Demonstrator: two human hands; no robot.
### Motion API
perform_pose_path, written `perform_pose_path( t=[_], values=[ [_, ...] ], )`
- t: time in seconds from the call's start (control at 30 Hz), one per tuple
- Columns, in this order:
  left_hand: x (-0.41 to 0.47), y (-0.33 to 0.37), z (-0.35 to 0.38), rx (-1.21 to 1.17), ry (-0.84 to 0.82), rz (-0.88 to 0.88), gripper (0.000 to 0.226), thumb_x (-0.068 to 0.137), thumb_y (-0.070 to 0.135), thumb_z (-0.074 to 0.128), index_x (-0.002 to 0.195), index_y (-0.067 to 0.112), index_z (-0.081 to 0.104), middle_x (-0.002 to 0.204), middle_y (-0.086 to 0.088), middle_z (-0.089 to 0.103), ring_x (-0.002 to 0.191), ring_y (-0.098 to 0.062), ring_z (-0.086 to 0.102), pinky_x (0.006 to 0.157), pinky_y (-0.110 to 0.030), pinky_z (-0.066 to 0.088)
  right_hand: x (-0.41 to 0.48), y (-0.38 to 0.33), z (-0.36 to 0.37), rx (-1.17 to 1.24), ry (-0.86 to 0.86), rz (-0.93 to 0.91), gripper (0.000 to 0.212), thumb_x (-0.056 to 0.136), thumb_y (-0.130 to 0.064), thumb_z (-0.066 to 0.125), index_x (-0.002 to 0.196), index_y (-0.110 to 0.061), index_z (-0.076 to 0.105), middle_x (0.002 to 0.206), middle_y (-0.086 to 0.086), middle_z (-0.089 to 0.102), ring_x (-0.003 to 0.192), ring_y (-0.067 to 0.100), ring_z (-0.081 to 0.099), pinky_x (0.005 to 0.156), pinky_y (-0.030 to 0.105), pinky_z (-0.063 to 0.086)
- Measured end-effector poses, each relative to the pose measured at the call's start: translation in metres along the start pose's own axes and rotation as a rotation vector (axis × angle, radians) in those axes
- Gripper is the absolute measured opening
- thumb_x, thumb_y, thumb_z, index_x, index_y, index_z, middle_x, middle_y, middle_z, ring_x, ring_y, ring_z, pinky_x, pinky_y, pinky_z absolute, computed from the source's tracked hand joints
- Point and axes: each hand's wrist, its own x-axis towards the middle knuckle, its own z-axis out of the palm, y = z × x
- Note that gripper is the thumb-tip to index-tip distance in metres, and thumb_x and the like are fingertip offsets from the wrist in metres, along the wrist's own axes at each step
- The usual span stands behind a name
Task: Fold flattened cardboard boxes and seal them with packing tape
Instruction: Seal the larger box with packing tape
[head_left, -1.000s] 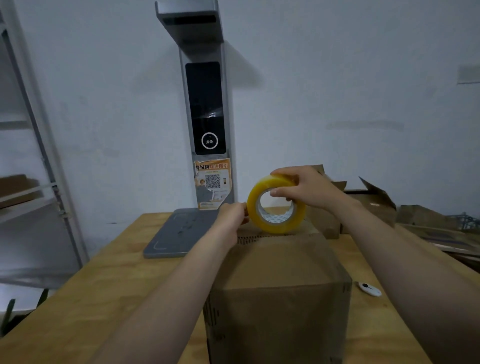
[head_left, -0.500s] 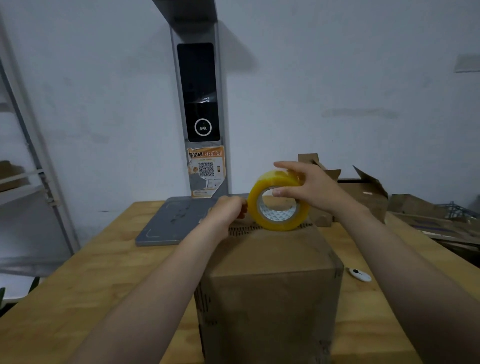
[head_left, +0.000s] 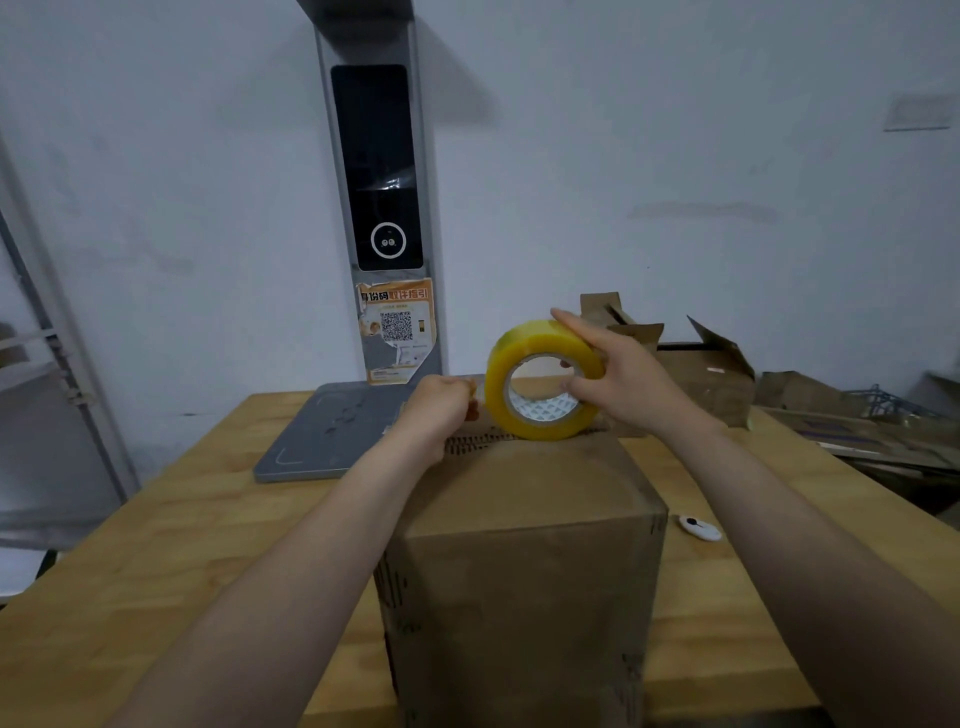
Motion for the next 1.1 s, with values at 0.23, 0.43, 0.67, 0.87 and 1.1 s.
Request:
perform_pose_path(
  t=[0.23,0.43,0.67,0.87,1.1],
  values=[
    [-0.002,0.0,-0.008,-0.093,-0.027,-0.015,0.038,0.104,0.024,0.053,0.067,0.016,0.051,0.075,-0.005,0.06,0.073,-0.02,0.055,0.079,-0.035,0.038,0.002,0.0,-0.025,-0.103,-0.064,0.013,0.075,0.092,-0.002,0.066,0.152,-0.039,0.042,0.108,-0.031,0.048,0.087,-0.025,0.049,0.072,0.0,0.04],
    [-0.006,0.004,-0.017,-0.163,0.017,-0.011,0.035,0.103,0.022,0.054,0.069,0.015,0.056,0.069,-0.002,0.062,0.074,-0.019,0.063,0.084,-0.038,0.048,-0.004,0.002,-0.008,-0.029,-0.037,0.002,0.078,0.091,-0.003,0.066,0.152,-0.042,0.038,0.131,-0.013,0.055,0.113,0.006,0.058,0.08,0.022,0.055],
    [-0.011,0.01,-0.042,-0.216,0.101,0.028,0.037,0.104,0.016,0.052,0.068,0.01,0.055,0.067,-0.005,0.056,0.067,-0.021,0.055,0.076,-0.037,0.052,0.004,-0.008,-0.01,-0.107,-0.046,-0.032,0.079,0.089,0.005,0.062,0.149,-0.042,0.041,0.133,-0.01,0.048,0.116,0.012,0.049,0.081,0.017,0.042],
    [-0.01,-0.007,-0.057,-0.236,0.116,0.0,0.033,0.105,0.02,0.053,0.072,0.015,0.054,0.069,-0.003,0.051,0.065,-0.017,0.051,0.069,-0.035,0.048,-0.006,-0.011,0.011,0.053,-0.011,-0.083,0.076,0.092,0.003,0.061,0.145,-0.05,0.044,0.134,0.0,0.052,0.115,0.02,0.06,0.088,0.03,0.051],
    [-0.012,-0.028,-0.075,-0.135,0.212,0.017,0.031,0.106,0.024,0.05,0.079,0.012,0.056,0.08,-0.006,0.054,0.075,-0.021,0.049,0.068,-0.034,0.045,0.003,-0.018,0.007,-0.023,-0.073,-0.137,0.071,0.091,0.003,0.061,0.14,-0.047,0.051,0.127,0.002,0.055,0.114,0.019,0.055,0.097,0.042,0.049]
  ],
)
